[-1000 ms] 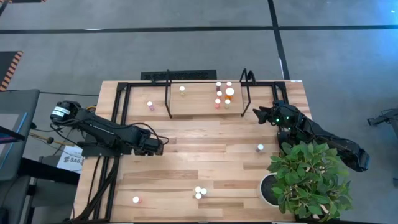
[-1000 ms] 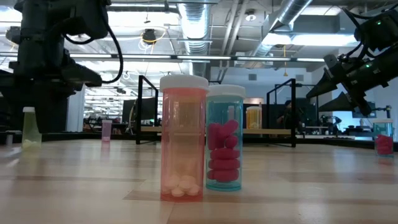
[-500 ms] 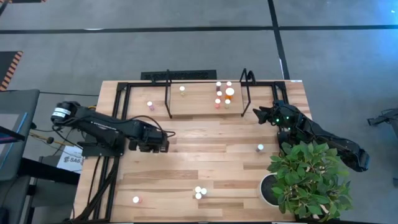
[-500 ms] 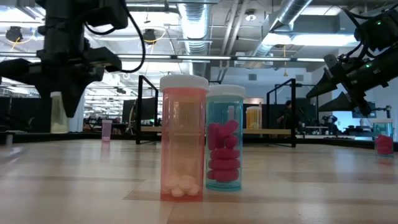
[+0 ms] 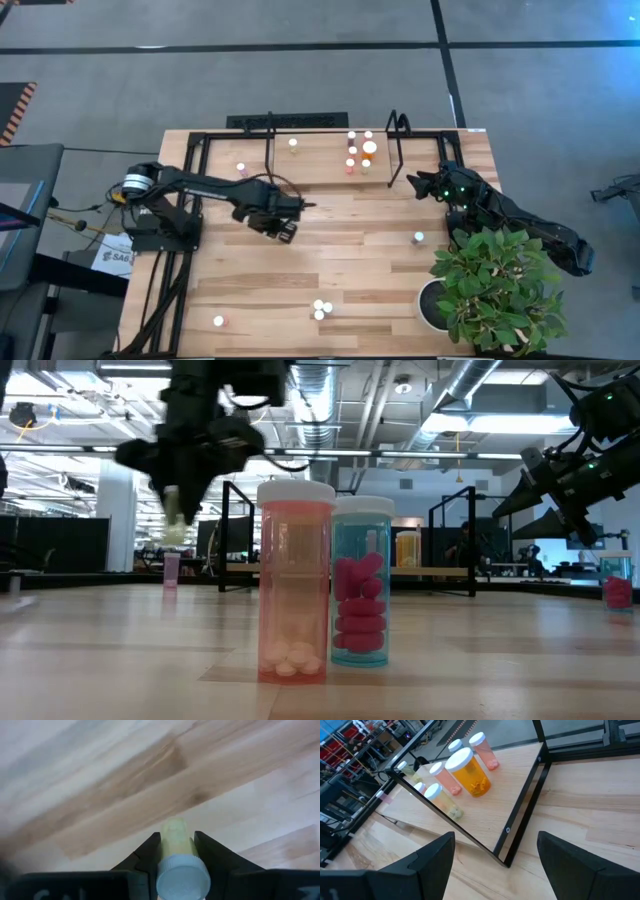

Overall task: Pick and place medicine bottles onto shelf by color
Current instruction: Put the yellow pill bottle on the shelf

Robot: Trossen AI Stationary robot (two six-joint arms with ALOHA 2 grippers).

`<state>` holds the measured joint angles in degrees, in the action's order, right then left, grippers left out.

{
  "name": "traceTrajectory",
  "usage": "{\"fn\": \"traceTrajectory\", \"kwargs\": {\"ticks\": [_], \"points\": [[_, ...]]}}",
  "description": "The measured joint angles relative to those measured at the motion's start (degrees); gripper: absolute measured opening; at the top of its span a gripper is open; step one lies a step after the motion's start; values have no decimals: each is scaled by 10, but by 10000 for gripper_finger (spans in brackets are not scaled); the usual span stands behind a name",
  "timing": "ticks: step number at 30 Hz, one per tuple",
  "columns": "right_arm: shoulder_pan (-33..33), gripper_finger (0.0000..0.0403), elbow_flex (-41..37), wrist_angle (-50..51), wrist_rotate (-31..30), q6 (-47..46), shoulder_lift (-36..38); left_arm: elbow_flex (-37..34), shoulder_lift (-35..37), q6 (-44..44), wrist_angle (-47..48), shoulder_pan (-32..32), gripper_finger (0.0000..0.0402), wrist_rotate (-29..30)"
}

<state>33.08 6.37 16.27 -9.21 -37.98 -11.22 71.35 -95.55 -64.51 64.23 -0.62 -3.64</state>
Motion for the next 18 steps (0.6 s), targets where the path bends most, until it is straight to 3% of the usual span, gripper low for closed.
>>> {"fn": "traceTrajectory", "kwargs": {"ticks": [18], "points": [[0, 305, 0, 0, 0, 0, 0, 297, -199, 371, 108, 66, 83, 41]]}}
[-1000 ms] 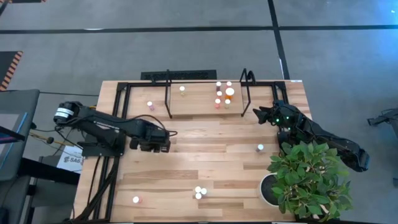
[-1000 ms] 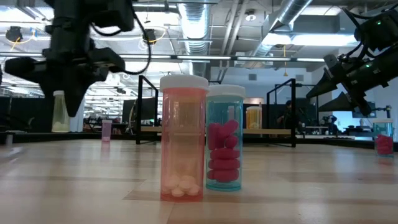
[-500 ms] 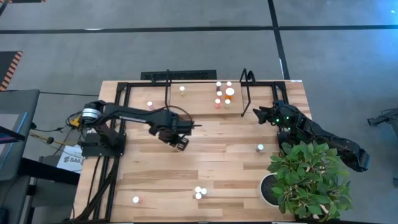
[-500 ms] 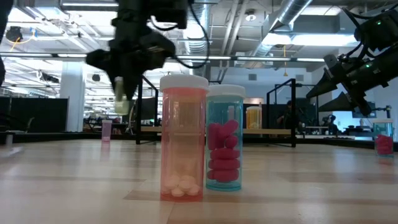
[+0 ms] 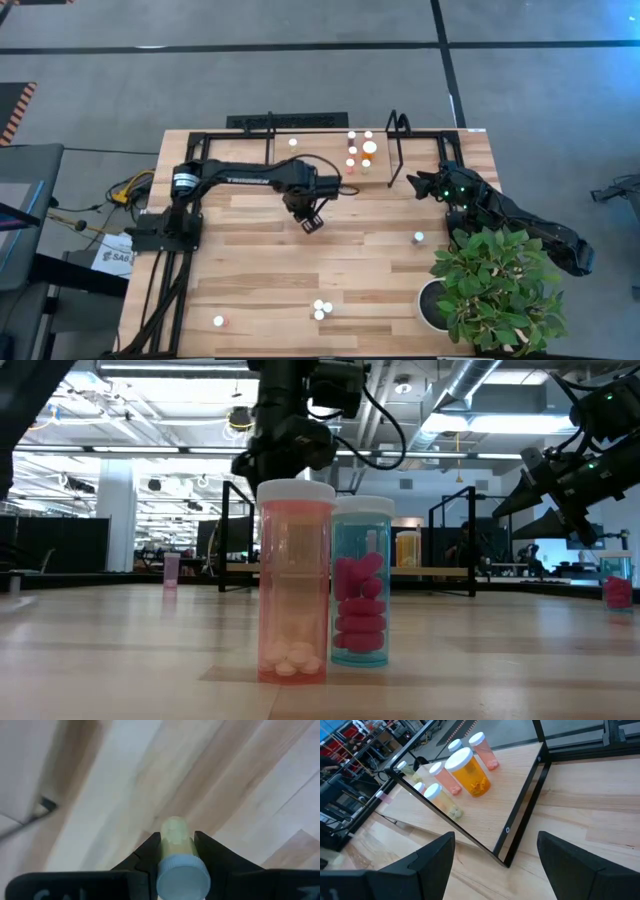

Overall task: Pick and place medicine bottles onto shelf by color
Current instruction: Put the yellow pill bottle on the shelf

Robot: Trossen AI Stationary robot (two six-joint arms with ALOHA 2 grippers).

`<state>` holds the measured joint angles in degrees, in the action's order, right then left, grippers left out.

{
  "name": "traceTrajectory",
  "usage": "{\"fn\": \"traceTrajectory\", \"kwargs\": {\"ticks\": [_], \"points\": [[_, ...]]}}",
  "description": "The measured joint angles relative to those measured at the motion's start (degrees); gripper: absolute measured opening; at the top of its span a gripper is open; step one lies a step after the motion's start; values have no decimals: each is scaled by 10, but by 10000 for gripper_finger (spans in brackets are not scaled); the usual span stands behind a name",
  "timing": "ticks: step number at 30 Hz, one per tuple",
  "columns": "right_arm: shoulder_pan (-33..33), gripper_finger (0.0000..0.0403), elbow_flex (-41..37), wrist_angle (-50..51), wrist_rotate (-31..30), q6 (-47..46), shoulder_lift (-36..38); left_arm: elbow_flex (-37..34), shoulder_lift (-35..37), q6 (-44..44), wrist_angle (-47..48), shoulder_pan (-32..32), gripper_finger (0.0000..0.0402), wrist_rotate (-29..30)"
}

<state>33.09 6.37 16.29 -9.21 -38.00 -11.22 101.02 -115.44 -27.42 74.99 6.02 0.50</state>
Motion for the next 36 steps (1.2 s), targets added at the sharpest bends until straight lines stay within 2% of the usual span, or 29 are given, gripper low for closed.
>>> {"fn": "traceTrajectory", "kwargs": {"ticks": [6, 17, 27, 36], "points": [[0, 305, 0, 0, 0, 0, 0, 51, -25, 85, 21, 37, 83, 2], [0, 305, 0, 0, 0, 0, 0, 54, -27, 200, 14, 129, 83, 0], [0, 305, 0, 0, 0, 0, 0, 54, -28, 303, -24, 178, 83, 1], [0, 305, 0, 0, 0, 0, 0, 54, -28, 329, -54, 207, 83, 3]]}}
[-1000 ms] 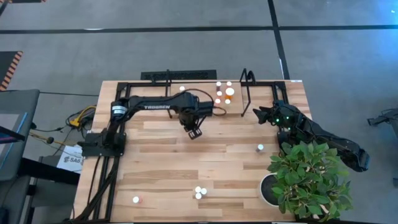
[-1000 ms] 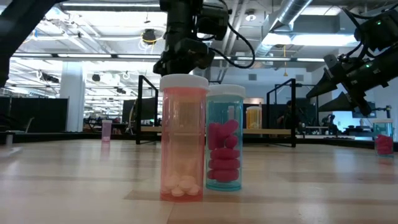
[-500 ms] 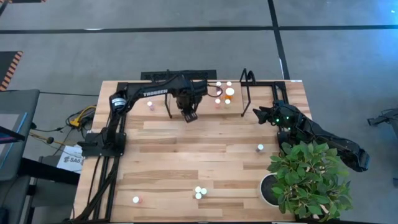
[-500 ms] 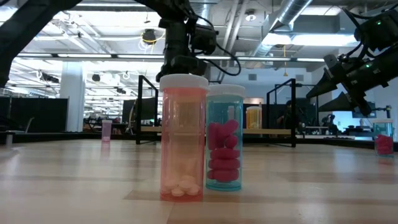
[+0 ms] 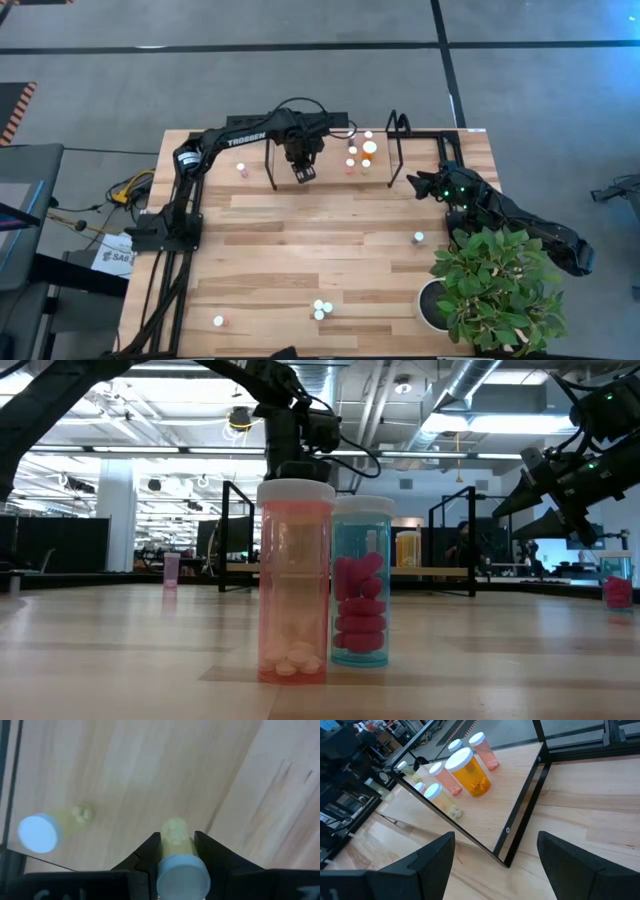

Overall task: Pick and place medicine bottles onto shelf by color
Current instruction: Put the yellow pill bottle on the shelf

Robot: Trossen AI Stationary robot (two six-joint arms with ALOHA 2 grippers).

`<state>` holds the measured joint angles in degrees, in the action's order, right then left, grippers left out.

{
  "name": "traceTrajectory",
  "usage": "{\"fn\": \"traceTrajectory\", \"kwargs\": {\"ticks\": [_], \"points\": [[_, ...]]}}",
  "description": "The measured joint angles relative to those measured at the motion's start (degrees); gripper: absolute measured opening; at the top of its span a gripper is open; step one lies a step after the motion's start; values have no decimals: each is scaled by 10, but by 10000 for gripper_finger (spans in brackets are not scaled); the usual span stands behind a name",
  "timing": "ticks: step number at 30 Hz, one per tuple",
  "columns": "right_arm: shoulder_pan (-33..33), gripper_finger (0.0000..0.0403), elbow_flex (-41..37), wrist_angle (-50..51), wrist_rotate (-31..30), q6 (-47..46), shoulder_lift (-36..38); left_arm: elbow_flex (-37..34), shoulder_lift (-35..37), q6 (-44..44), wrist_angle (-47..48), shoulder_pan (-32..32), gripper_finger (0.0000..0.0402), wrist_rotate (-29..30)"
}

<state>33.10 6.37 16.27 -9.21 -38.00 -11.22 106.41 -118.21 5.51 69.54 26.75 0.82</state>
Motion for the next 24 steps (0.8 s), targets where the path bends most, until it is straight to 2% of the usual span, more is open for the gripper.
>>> {"fn": "traceTrajectory", "kwargs": {"ticks": [17, 24], "points": [[0, 305, 0, 0, 0, 0, 0, 0, 0, 123, 28, 18, 83, 5], [0, 305, 0, 0, 0, 0, 0, -15, -1, 138, 11, 18, 83, 1]]}}
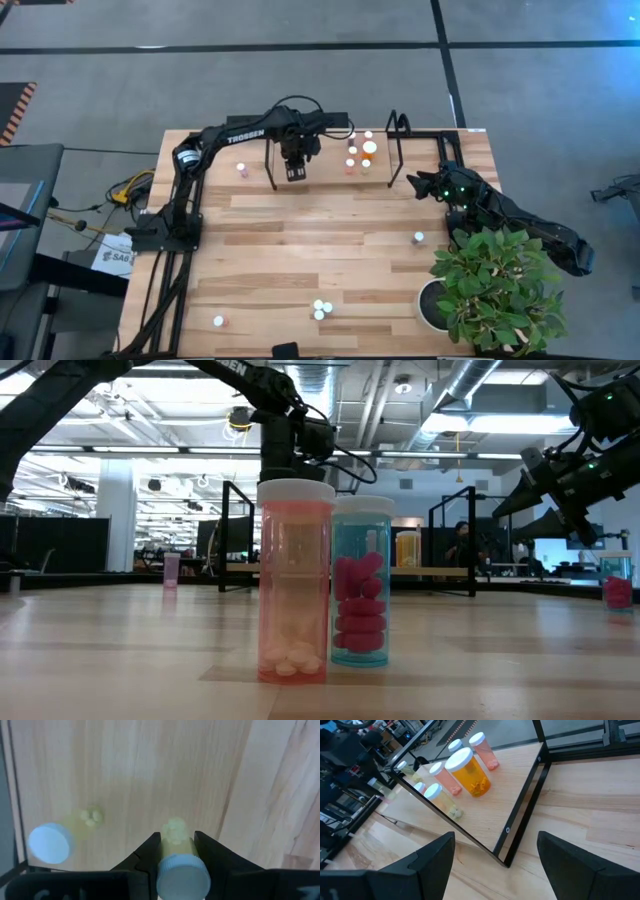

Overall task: Pick and place medicine bottles onto shelf by color
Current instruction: Put the yellow pill bottle on the shelf

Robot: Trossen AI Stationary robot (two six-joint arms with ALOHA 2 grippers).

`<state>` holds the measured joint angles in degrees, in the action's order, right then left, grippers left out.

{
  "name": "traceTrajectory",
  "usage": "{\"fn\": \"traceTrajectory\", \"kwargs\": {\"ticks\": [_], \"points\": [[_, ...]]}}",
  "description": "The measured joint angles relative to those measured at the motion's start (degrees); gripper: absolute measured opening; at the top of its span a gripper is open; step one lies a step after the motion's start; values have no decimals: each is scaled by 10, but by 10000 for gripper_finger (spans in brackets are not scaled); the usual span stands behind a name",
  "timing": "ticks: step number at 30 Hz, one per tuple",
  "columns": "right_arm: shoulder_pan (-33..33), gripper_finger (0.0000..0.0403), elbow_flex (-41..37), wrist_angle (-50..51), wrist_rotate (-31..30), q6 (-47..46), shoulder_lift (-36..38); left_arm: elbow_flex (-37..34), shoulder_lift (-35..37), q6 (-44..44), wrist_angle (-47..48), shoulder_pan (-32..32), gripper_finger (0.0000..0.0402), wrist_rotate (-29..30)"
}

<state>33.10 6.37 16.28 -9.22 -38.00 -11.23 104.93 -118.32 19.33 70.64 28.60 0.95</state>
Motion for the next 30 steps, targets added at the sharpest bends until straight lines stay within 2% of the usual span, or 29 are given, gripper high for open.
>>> {"fn": "traceTrajectory", "kwargs": {"ticks": [8, 30], "points": [[0, 305, 0, 0, 0, 0, 0, -21, 0, 0, -12, 6, 83, -2], [0, 305, 0, 0, 0, 0, 0, -21, 0, 10, -37, 17, 83, 17]]}}
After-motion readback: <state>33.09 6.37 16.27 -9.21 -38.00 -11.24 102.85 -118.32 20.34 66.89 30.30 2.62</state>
